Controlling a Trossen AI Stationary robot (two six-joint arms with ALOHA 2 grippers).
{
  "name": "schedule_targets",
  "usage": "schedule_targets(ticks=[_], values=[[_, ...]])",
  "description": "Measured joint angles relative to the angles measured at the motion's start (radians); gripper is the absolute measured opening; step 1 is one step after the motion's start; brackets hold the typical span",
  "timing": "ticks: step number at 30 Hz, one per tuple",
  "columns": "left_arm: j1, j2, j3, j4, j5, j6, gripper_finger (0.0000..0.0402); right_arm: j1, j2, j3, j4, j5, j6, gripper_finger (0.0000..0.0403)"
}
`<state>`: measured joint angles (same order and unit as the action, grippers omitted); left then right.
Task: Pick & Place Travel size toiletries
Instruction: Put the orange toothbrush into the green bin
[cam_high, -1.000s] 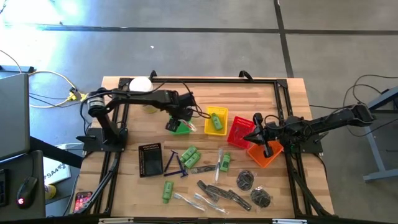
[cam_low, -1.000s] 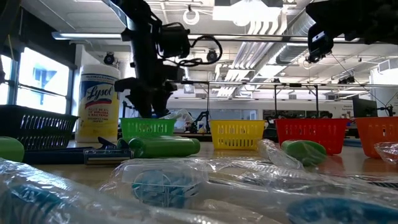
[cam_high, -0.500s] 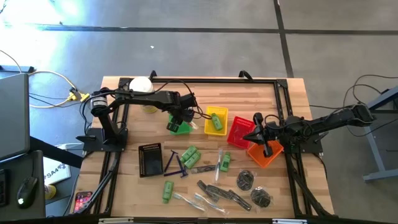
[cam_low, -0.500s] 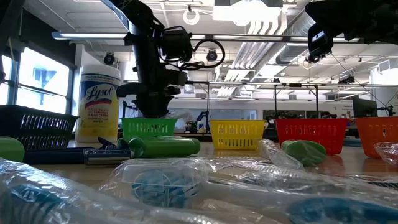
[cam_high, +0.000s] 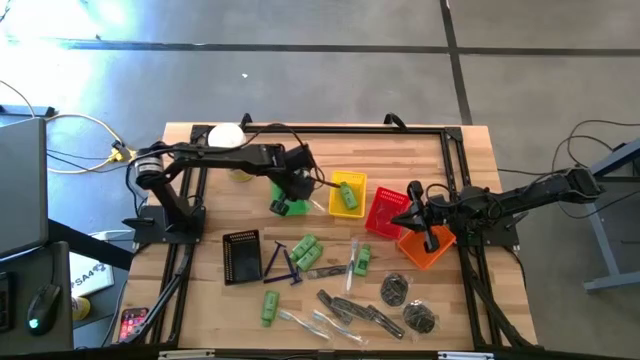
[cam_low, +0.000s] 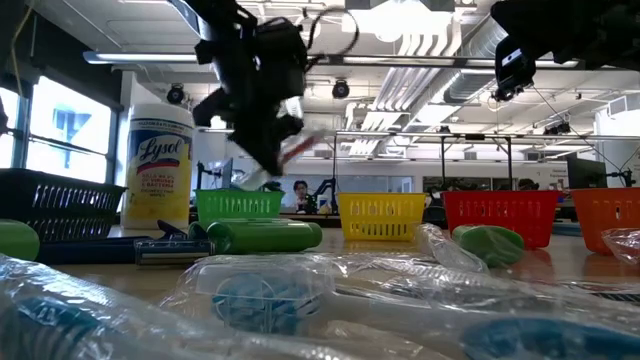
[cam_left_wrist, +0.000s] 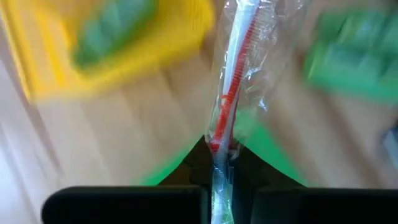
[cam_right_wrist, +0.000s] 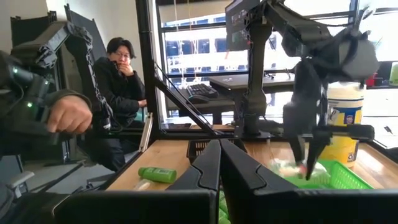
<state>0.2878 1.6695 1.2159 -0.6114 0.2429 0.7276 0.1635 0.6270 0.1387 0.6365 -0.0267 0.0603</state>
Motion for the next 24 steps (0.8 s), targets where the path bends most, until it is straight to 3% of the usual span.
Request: schedule_targets(ticks=[3, 15, 24], values=[[0.000, -0.008, 0.000, 0.026, 0.080, 0.002, 0.0014, 0.000, 0.000, 0.000, 0.005, -0.002, 0.000, 0.0003], [0.111, -0.016, -0.211, 0.275, 0.095, 0.035, 0.0014, 0.000, 0.000, 0.000, -0.004, -0.008, 0.026, 0.0003], [0.146, -0.016, -0.252, 0.266, 0.082, 0.092, 0.0020, 0.000, 0.000, 0.000, -0.004, -0.002, 0.023, 0.0002]])
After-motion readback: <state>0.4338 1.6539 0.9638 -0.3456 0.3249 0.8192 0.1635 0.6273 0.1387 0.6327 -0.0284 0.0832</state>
